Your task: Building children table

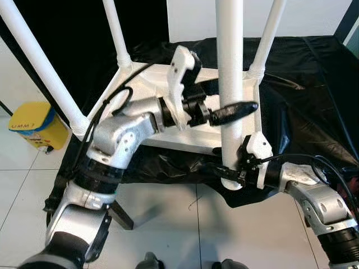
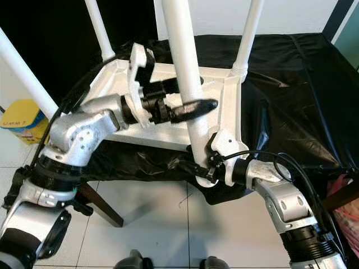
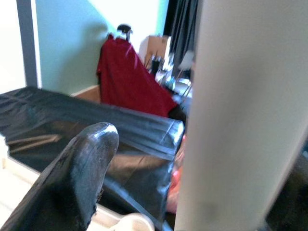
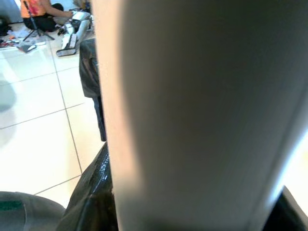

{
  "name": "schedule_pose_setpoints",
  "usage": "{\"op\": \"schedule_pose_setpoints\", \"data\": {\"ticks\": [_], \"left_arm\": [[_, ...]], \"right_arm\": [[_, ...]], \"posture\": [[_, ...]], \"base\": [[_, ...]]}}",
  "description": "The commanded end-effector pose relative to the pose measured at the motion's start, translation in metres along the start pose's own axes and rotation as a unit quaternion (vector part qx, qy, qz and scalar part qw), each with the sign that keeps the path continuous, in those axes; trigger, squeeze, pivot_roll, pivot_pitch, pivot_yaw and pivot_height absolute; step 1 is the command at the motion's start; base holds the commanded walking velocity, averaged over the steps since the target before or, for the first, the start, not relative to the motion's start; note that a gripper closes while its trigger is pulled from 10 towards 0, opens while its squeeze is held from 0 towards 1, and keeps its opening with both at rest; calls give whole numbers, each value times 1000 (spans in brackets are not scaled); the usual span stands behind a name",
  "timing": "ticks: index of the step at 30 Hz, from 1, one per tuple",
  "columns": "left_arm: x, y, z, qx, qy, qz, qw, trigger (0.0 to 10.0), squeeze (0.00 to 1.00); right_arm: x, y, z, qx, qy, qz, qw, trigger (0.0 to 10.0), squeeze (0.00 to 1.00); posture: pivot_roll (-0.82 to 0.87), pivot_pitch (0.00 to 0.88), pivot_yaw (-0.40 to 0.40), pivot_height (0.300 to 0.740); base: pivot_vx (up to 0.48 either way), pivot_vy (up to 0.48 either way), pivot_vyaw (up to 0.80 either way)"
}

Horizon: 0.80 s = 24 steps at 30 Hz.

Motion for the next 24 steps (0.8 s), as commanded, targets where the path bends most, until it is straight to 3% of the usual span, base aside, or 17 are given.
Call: {"op": "schedule_pose_setpoints", "data": {"ticks": [1,2,4,21,22,23,24], "left_arm": [[-4,-13,8,-16,-27,-129,991,4980,0],[-4,-13,8,-16,-27,-129,991,4980,0],[-3,-6,12,-23,-35,-108,993,0,0],[-8,-3,18,-17,-30,-102,994,0,0],[-7,-2,18,0,-17,-95,995,10000,0],[-7,-2,18,0,-17,-95,995,10000,0],[-6,-1,20,14,-7,-86,996,10000,0]], "right_arm": [[1,2,-1,-6,5,12,1000,10000,0],[1,2,-1,-6,5,12,1000,10000,0],[1,0,0,-8,2,4,1000,10000,0],[6,-4,3,0,-20,-20,1000,10000,0],[6,-5,5,3,-26,-23,999,10000,0],[6,-5,5,3,-26,-23,999,10000,0],[6,-6,9,1,-35,-29,999,10000,992]], "posture": [[-14,53,34,740],[-14,53,34,740],[-17,49,39,740],[-14,33,50,740],[-15,33,50,740],[-15,33,50,740],[-15,35,52,740]], "base": [[0,0,0],[0,0,0],[0,0,0],[0,0,0],[0,0,0],[0,0,0],[0,0,0]]}}
Point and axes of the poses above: a point about 5 cm out from each wrist's last joint towards the gripper, its own x axis pointing out of the wrist towards the gripper, its own z axis along the axis of the wrist's last joint, y = z × x, the point moved 1 cm from there along x, pointing out of the wrist towards the gripper, and after that the axes turned 6 degrees about x, right-handed, at the moved point
